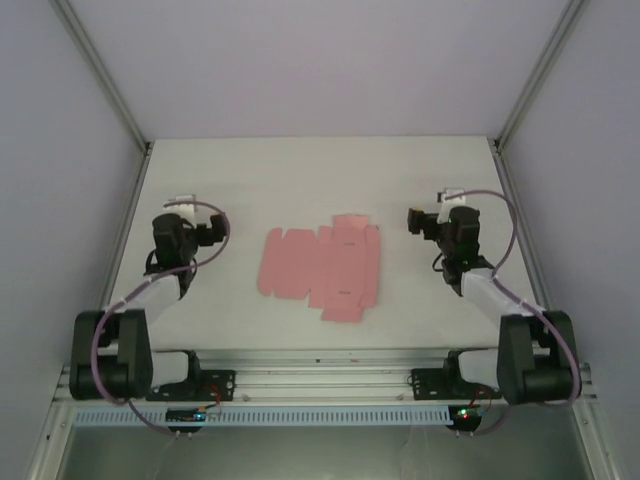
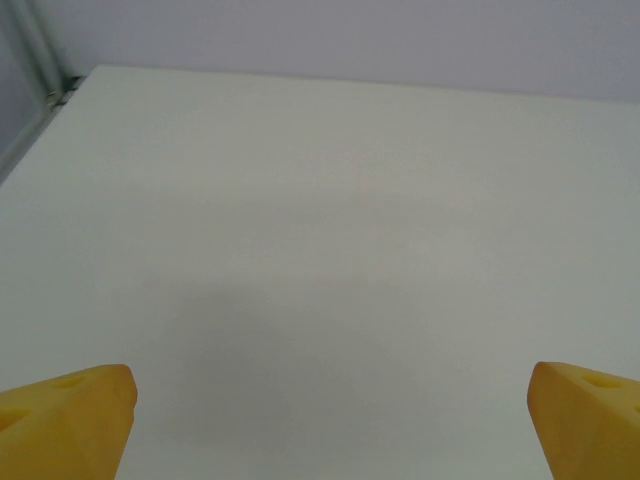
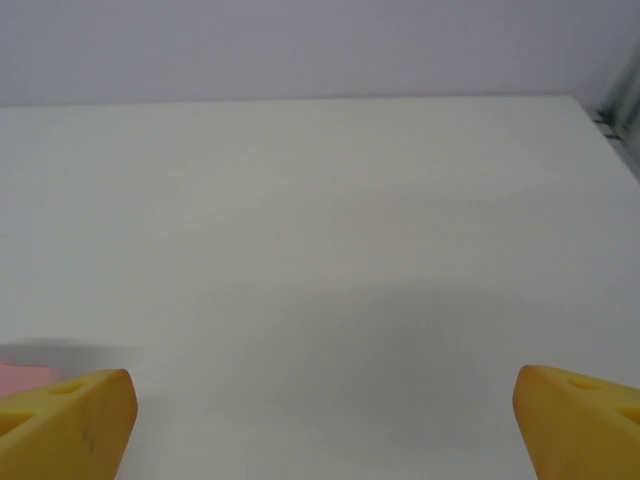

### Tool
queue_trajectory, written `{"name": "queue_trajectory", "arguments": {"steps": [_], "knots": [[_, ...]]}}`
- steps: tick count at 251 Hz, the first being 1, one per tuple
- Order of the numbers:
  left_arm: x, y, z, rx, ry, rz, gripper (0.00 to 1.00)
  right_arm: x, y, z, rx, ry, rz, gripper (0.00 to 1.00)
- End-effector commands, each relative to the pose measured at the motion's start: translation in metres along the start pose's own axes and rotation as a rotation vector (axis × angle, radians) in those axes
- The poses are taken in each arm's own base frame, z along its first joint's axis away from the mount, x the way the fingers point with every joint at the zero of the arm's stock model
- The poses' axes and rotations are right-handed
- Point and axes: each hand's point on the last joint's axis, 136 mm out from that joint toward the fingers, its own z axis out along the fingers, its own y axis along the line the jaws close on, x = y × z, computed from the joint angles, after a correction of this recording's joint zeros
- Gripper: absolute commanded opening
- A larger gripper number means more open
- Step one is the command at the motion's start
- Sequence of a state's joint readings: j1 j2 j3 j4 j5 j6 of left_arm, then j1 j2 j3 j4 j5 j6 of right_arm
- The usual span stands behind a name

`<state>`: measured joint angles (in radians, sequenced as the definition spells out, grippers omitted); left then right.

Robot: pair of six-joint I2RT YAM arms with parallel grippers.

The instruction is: Assemble paper box

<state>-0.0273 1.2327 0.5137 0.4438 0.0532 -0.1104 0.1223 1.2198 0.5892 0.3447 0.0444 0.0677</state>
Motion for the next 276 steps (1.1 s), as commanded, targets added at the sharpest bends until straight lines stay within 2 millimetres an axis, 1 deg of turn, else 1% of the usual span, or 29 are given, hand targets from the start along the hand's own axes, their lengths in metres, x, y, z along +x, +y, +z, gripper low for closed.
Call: {"name": "queue_trajectory", "arguments": {"steps": [1,17,40,48,60,66,71,96,119,133,155,189,215,231,253,276], "knots": [[0.009,-0.039,-0.017,0.128,0.119,-0.101,0.99,0.026,0.041,-0.021,-0.108,0.237,0.09,0.99],[0.011,-0.059,-0.026,0.195,0.138,-0.155,1.0,0.029,0.078,-0.032,-0.226,0.311,0.123,0.98],[0.023,-0.087,-0.035,0.286,0.191,-0.2,1.0,0.037,0.134,-0.049,-0.403,0.379,0.116,0.98],[0.03,-0.094,-0.036,0.306,0.218,-0.209,1.0,0.041,0.15,-0.054,-0.453,0.403,0.11,0.98],[0.041,-0.103,-0.036,0.318,0.271,-0.223,1.0,0.051,0.166,-0.056,-0.488,0.443,0.128,0.98],[0.047,-0.107,-0.036,0.325,0.301,-0.233,1.0,0.055,0.17,-0.055,-0.497,0.465,0.145,0.98],[0.052,-0.11,-0.036,0.335,0.326,-0.237,1.0,0.062,0.174,-0.054,-0.503,0.492,0.157,0.98],[0.075,-0.118,-0.032,0.36,0.407,-0.267,1.0,0.089,0.194,-0.051,-0.588,0.58,0.172,0.96],[0.09,-0.124,-0.03,0.387,0.46,-0.271,1.0,0.117,0.197,-0.041,-0.576,0.658,0.187,0.95],[0.096,-0.129,-0.029,0.414,0.489,-0.279,1.0,0.131,0.191,-0.031,-0.548,0.694,0.209,0.95],[0.107,-0.135,-0.027,0.448,0.534,-0.277,1.0,0.152,0.178,-0.02,-0.505,0.748,0.243,0.91],[0.126,-0.142,-0.025,0.483,0.605,-0.286,1.0,0.178,0.164,-0.017,-0.472,0.787,0.246,0.9],[0.137,-0.155,-0.024,0.553,0.644,-0.295,0.99,0.189,0.162,-0.018,-0.497,0.796,0.254,0.9],[0.138,-0.165,-0.024,0.609,0.659,-0.305,0.99,0.194,0.159,-0.017,-0.494,0.796,0.259,0.9],[0.135,-0.185,-0.027,0.707,0.657,-0.31,1.0,0.197,0.157,-0.016,-0.488,0.798,0.261,0.9],[0.131,-0.208,-0.031,0.81,0.654,-0.314,0.89,0.196,0.157,-0.015,-0.495,0.793,0.258,0.89]]}}
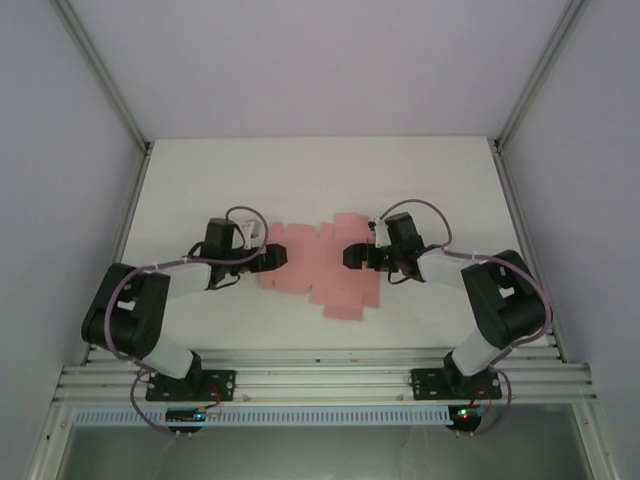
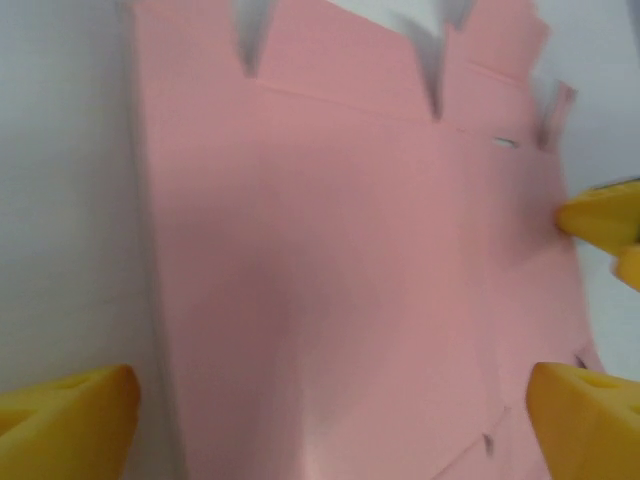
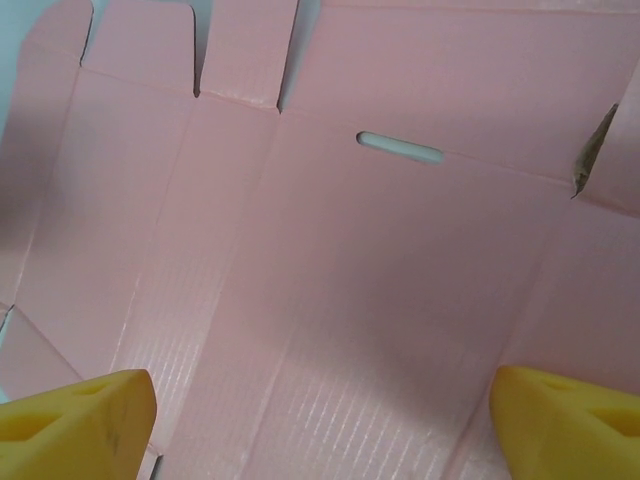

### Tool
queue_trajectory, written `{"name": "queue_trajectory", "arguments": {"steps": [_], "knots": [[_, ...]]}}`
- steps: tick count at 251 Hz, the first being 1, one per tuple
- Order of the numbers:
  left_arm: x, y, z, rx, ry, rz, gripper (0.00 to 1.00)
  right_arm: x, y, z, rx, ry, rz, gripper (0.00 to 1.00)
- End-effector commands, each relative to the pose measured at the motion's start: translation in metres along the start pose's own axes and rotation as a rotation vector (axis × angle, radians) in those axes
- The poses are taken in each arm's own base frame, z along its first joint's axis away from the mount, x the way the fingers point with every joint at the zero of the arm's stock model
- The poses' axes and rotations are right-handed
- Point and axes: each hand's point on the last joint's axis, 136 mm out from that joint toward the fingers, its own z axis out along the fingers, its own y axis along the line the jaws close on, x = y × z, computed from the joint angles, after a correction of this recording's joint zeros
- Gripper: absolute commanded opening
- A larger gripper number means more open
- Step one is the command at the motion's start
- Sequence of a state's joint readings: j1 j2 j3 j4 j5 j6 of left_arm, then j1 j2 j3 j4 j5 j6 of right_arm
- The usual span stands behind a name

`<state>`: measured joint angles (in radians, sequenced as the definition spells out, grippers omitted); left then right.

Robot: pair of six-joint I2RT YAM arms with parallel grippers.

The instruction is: Assemble paper box

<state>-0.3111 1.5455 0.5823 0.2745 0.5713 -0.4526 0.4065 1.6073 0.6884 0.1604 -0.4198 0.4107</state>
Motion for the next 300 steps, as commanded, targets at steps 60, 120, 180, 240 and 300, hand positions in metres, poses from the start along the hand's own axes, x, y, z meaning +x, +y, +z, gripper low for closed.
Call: {"name": "queue_trajectory", "arguments": {"steps": [60,120,180,240,300], "knots": [[0.0,-0.06,0.019,0.25,0.041,0.057,0.2,0.024,-0.016,-0.008,0.049,0.046,0.017,0.9],[-0.012,-0.082,-0.012,0.274,-0.07,0.135,0.0,-0.02,0.011,-0.076,0.018,-0.122,-0.019,0.99],[-0.025,-0.132,-0.068,0.396,-0.209,0.232,0.0,-0.029,0.013,-0.147,-0.014,-0.288,-0.006,0.99],[-0.033,-0.181,-0.13,0.506,-0.352,0.312,0.0,-0.031,0.041,-0.177,-0.26,-0.401,-0.03,0.96],[-0.026,-0.207,-0.17,0.583,-0.44,0.351,0.0,-0.048,0.086,-0.199,-0.511,-0.437,-0.161,0.89]]}}
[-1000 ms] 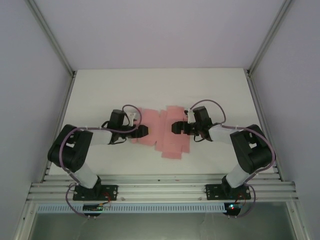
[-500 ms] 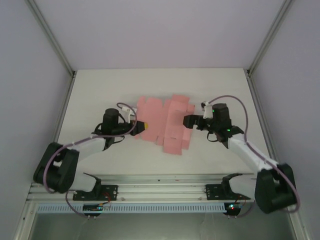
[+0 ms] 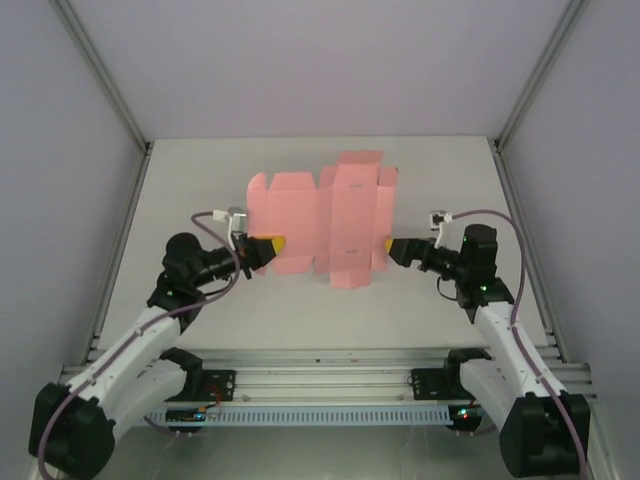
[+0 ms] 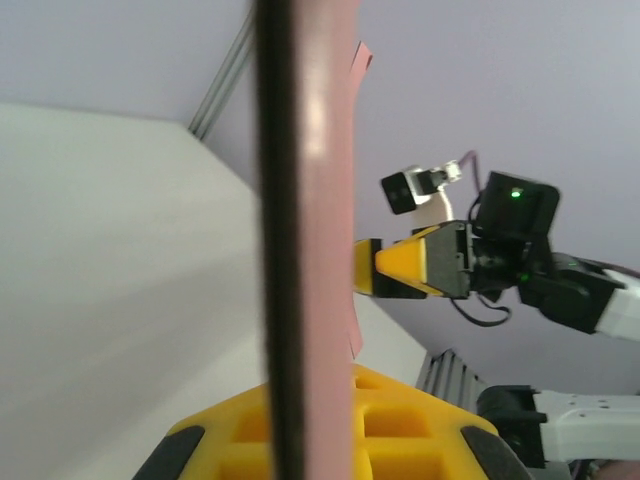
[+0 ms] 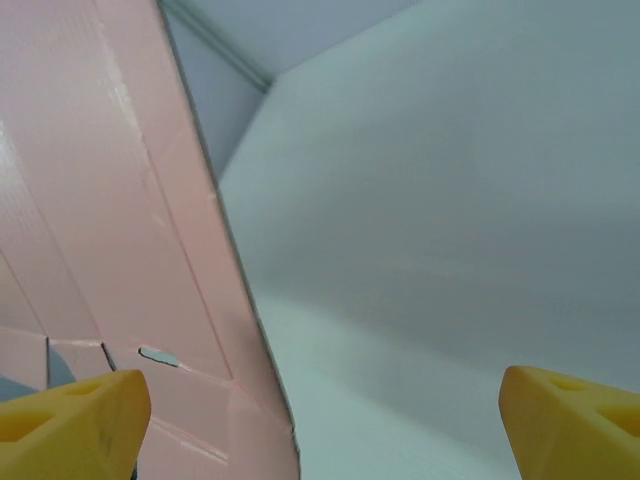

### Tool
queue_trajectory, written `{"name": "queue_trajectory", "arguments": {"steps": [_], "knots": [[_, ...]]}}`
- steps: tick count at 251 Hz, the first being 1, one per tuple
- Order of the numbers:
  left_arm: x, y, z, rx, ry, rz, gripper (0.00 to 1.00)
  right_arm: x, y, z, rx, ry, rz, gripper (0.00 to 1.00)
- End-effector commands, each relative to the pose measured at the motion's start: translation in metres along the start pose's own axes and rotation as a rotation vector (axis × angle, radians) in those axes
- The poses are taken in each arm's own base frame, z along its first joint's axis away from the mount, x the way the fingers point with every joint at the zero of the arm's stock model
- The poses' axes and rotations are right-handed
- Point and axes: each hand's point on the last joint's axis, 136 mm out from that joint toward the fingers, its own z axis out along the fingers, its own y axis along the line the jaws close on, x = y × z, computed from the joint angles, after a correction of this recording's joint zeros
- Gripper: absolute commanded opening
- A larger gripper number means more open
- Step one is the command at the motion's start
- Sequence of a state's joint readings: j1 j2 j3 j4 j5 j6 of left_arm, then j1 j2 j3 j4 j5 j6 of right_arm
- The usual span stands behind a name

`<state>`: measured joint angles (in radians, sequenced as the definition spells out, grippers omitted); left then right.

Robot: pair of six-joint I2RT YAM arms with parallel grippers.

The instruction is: Assemble paper box

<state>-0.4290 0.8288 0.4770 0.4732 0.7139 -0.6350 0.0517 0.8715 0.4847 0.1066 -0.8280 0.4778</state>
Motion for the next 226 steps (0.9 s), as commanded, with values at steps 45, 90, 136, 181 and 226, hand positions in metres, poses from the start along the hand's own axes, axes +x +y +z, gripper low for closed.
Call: {"name": "queue_trajectory", "arguments": {"steps": [45,90,136,181,226], "knots": [[-0.014,-0.032,-0.013,0.078,-0.074,0.022,0.0,-0.022,0.06,0.0,-0.307,-0.02,-0.094,0.78],[-0.012,-0.031,-0.012,0.073,-0.071,0.027,0.0,-0.024,0.07,0.007,-0.345,0.002,-0.117,0.39],[-0.008,-0.015,-0.013,-0.001,-0.072,0.014,0.0,-0.023,0.063,0.008,-0.291,0.009,-0.145,0.0],[0.004,0.045,-0.028,-0.351,-0.075,-0.092,1.0,0.0,0.038,0.014,-0.086,0.105,-0.222,0.0],[0.025,0.114,-0.087,-0.888,-0.023,-0.172,1.0,0.041,0.002,0.03,0.051,0.257,-0.244,0.0]]}}
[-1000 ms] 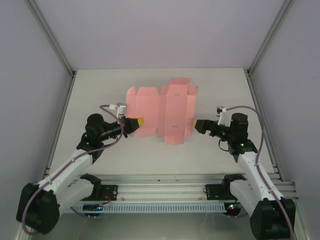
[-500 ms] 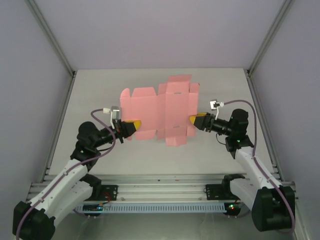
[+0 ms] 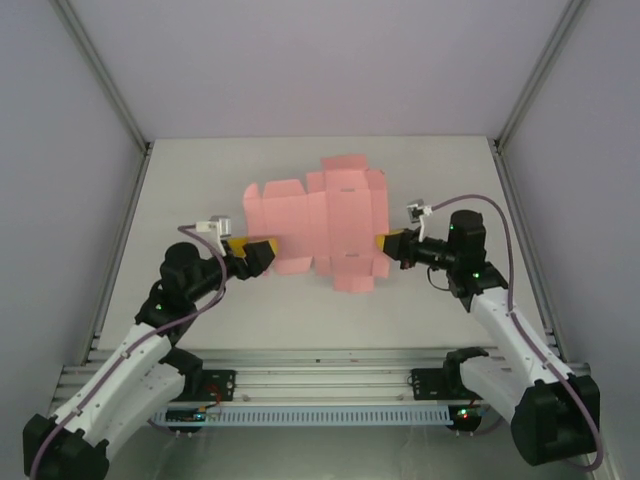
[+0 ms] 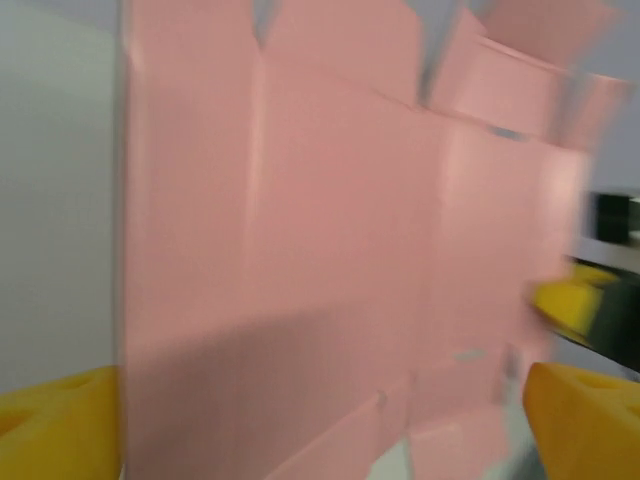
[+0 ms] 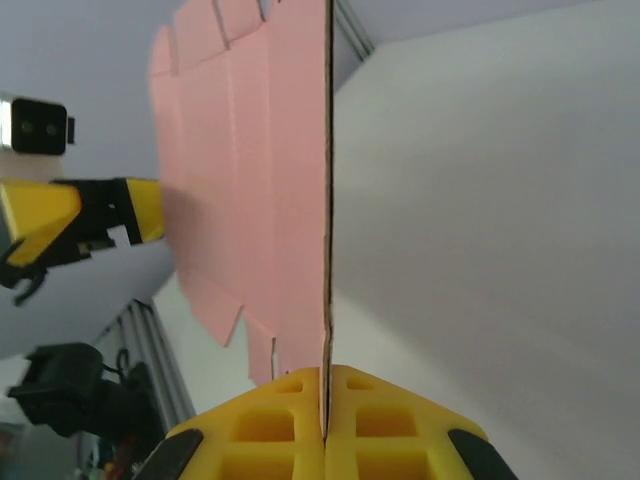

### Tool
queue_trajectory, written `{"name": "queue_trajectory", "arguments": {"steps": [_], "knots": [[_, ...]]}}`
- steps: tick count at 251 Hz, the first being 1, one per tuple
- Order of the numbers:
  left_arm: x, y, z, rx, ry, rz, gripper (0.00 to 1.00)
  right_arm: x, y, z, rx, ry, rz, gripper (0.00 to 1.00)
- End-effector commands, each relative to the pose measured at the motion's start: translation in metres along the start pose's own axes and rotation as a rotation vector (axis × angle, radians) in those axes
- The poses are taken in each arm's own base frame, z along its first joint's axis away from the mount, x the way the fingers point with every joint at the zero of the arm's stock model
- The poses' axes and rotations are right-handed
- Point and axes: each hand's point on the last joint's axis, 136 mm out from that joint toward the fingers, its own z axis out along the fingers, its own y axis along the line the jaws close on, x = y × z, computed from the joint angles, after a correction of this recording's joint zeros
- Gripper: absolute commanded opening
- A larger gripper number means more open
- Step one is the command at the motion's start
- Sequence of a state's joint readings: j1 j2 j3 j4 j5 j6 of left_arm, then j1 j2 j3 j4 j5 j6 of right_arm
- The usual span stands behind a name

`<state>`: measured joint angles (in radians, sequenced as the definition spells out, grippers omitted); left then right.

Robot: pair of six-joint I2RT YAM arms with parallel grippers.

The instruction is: Assemble paper box

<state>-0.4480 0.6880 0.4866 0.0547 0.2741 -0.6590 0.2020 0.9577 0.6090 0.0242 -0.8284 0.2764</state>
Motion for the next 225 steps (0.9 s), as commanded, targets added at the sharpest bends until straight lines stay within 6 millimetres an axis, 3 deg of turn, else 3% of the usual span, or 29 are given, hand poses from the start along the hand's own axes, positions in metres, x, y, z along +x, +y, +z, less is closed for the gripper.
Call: {"name": "queue_trajectory", "arguments": {"steps": [1,39,89,140,171,225], "knots": [[0.001,0.065,-0.024,-0.417,0.011,-0.005,1.0,0.042,-0.03,0.008,0.144,0.159,-0.023,0.0],[0.004,0.075,-0.034,-0.507,0.055,0.014,1.0,0.067,-0.067,0.017,0.354,0.329,-0.158,0.05],[0.006,0.062,-0.019,-0.41,0.074,0.018,1.0,0.049,-0.098,0.028,0.601,0.407,-0.483,0.05],[0.012,0.055,-0.002,-0.36,0.138,0.014,1.0,0.024,-0.087,0.055,0.623,0.366,-0.881,0.06],[0.012,0.055,0.006,-0.364,0.165,0.007,1.0,0.026,-0.072,0.073,0.607,0.372,-1.117,0.08],[0.003,0.048,0.022,-0.341,0.176,0.007,0.99,0.032,-0.068,0.095,0.673,0.419,-1.325,0.05]]}}
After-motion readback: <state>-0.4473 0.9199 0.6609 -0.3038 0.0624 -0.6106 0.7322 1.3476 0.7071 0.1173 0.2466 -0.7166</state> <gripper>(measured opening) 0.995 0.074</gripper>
